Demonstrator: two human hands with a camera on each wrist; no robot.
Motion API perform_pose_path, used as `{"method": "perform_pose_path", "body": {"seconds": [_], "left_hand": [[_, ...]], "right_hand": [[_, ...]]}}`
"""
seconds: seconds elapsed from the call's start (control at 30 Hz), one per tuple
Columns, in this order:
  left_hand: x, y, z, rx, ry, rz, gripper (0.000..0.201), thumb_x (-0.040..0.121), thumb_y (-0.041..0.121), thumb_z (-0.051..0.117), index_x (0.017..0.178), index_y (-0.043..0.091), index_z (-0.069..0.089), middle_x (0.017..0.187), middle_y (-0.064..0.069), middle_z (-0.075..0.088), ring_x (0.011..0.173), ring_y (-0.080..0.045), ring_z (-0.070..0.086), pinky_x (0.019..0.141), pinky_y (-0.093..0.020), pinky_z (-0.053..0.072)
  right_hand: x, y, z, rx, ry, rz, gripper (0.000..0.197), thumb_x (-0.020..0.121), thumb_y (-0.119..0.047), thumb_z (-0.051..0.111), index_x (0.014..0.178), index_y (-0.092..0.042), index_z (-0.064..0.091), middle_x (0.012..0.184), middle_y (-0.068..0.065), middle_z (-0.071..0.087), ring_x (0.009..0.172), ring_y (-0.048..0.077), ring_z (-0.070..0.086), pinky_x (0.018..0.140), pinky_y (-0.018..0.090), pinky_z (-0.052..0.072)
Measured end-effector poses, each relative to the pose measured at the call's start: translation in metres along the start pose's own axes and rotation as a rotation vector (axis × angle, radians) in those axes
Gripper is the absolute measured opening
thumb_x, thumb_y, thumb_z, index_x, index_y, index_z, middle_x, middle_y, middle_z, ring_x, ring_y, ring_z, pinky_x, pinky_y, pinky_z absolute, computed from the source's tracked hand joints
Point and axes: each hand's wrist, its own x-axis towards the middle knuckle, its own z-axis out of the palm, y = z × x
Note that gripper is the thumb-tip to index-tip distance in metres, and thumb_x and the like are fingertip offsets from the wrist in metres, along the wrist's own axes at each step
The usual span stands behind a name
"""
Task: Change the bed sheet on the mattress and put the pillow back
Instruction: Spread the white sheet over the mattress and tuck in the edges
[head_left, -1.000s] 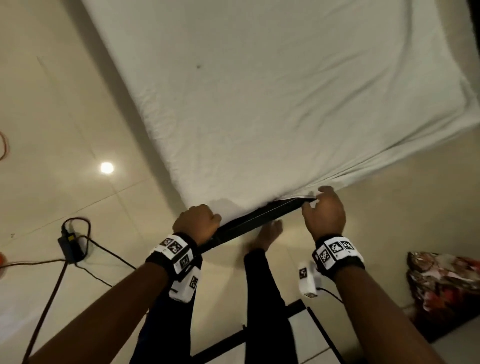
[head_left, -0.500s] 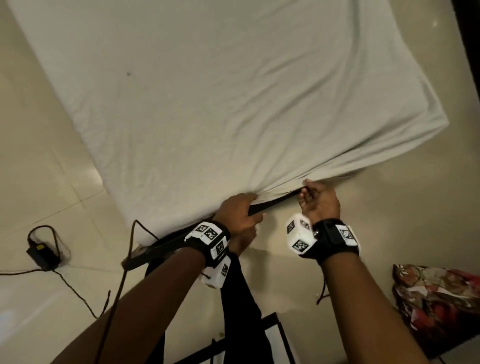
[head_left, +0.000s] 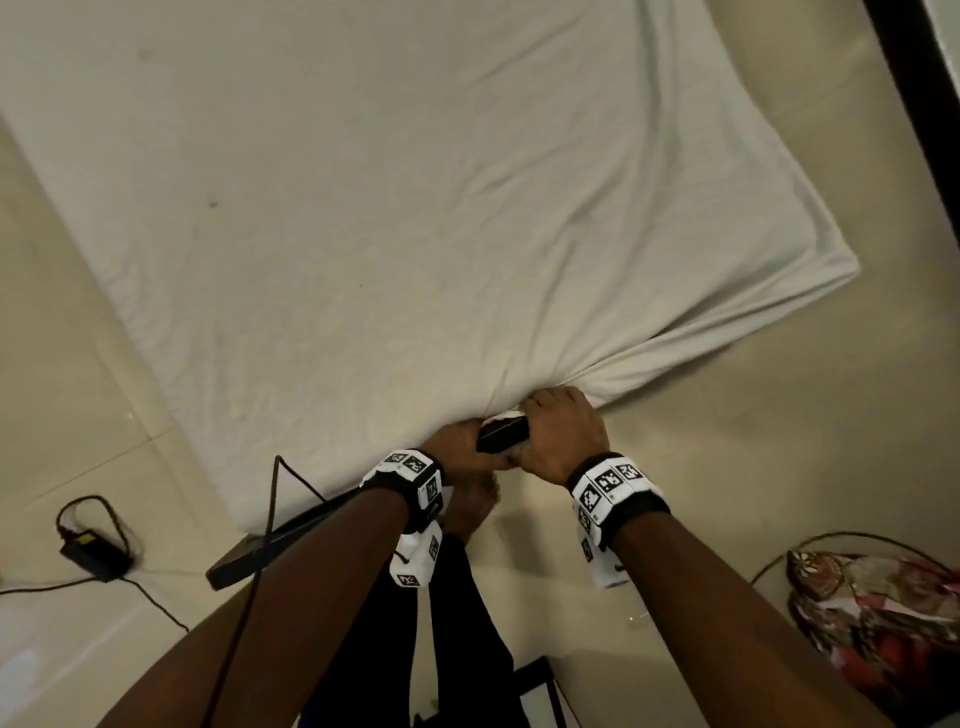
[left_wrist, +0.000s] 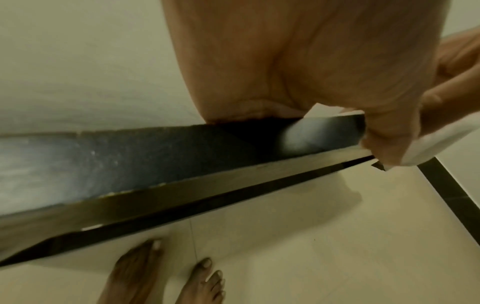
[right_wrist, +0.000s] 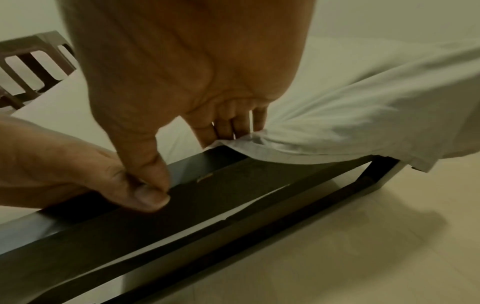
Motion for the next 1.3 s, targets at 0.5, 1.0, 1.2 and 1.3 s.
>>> {"method": "perform_pose_path", "body": {"seconds": [0.5,1.0,1.2,1.3], "left_hand": [[0.039,-0.029,0.007,-0.334,-0.140,0.037,0.064,0.067,0.025,0.089,0.127,0.026,0.064,0.118,0.010,0.069,0.109,-0.008,0.063,0.094,-0.023,0.047],[0.043,-0.035,0.016,-0.311,-0.056,-0.065,0.068,0.045,0.058,0.090,0.106,0.034,0.072,0.101,0.017,0.074,0.096,-0.003,0.068,0.095,-0.036,0.055],[0.034,-0.004,-0.001,-0.295,-0.138,-0.187,0.070,0.054,0.063,0.090,0.119,0.048,0.068,0.121,0.025,0.066,0.114,-0.005,0.059,0.107,-0.030,0.043],[0.027,0.013,0.006,-0.112,-0.007,-0.296,0.069,0.060,0.061,0.087,0.123,0.037,0.069,0.123,0.013,0.067,0.111,-0.013,0.061,0.101,-0.030,0.047]], "right_hand": [[0.083,-0.002,-0.020,-0.095,-0.674,0.040,0.051,0.047,-0.049,0.084,0.091,-0.026,0.075,0.094,-0.004,0.071,0.087,0.018,0.067,0.078,0.031,0.059],[0.066,0.008,-0.020,-0.090,-0.414,-0.115,0.059,0.051,-0.062,0.080,0.098,-0.026,0.070,0.095,-0.004,0.073,0.087,0.022,0.070,0.071,0.027,0.052],[0.034,0.021,-0.009,-0.144,-0.175,-0.209,0.031,0.062,-0.035,0.078,0.086,-0.019,0.070,0.086,0.005,0.072,0.083,0.029,0.069,0.070,0.031,0.046],[0.005,0.042,-0.002,-0.141,-0.009,-0.275,0.042,0.054,-0.018,0.068,0.096,-0.013,0.067,0.092,0.009,0.068,0.088,0.031,0.063,0.085,0.040,0.049]]}}
